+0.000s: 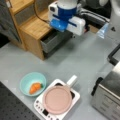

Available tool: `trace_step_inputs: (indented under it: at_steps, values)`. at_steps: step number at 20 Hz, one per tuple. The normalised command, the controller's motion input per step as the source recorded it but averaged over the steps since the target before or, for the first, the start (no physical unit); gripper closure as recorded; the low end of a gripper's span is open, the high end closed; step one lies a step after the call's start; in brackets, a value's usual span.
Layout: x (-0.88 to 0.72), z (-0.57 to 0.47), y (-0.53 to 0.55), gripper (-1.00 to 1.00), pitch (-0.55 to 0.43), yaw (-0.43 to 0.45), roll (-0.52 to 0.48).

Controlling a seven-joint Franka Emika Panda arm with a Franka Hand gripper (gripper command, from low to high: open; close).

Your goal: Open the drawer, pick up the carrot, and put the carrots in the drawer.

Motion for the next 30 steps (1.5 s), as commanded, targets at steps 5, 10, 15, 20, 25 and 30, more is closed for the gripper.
trace_step_inputs:
  at_steps: [5, 10, 15, 20, 25, 30]
  values:
    - [0.11, -0.09, 0.08, -1.00, 0.061, -0.046, -0.043]
    - [0.12, -0.04, 0.14, -1.00, 0.022, -0.064, -0.034]
    - [0.08, -0.03, 0.17, -1.00, 0.020, -0.094, -0.016]
    - [0.04, -0.02, 0.20, -1.00, 0.016, -0.114, -0.005]
    - [0.02, -0.02, 0.26, -1.00, 0.004, -0.121, 0.008]
    - [0.01, 0.00, 0.28, -1.00, 0.006, -0.114, 0.031]
